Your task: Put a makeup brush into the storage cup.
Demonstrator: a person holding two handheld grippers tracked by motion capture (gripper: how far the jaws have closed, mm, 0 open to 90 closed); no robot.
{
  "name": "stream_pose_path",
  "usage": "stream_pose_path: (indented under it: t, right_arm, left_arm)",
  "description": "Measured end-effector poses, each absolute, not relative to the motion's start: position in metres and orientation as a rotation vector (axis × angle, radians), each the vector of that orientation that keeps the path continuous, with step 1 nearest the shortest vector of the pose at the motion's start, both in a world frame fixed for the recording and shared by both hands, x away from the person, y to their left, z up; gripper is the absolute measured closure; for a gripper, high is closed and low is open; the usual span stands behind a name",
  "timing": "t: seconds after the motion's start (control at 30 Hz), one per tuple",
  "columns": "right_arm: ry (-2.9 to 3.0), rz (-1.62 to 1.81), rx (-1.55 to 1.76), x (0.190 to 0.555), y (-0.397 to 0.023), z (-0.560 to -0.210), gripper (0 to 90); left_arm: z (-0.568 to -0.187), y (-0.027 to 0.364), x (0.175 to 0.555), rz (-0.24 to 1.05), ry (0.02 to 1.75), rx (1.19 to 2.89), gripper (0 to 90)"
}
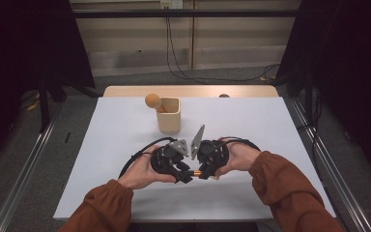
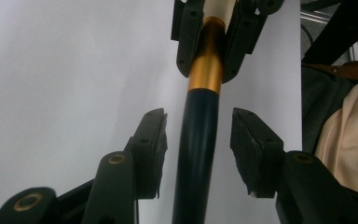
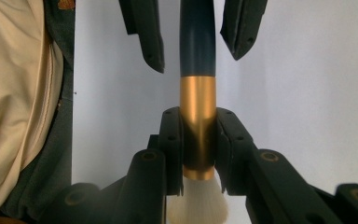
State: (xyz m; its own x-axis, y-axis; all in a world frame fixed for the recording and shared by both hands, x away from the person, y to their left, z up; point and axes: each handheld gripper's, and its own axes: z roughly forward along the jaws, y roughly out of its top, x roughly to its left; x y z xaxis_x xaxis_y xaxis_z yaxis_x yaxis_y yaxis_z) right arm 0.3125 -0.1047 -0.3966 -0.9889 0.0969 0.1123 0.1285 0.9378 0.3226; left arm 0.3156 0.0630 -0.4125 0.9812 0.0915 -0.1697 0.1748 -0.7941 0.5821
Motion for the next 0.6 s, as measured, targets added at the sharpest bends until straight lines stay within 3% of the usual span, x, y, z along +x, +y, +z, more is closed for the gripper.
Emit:
stream_pose_path:
  t: [0.37, 0.6]
  right_arm:
    - [-2.998, -0.539, -0.169, 0.3118, -0.1050, -0.3963, 74.9]
    - [-2.999, -0.541, -0.148, 0.3114, -0.1049, -0.3958, 74.9]
  left_arm:
    - [-0.4162, 0.0626, 0.3140, -0.185, 0.166, 2.470, 70.7]
    - [-0.4181, 0.0627, 0.3124, -0.184, 0.174, 2.452, 72.4]
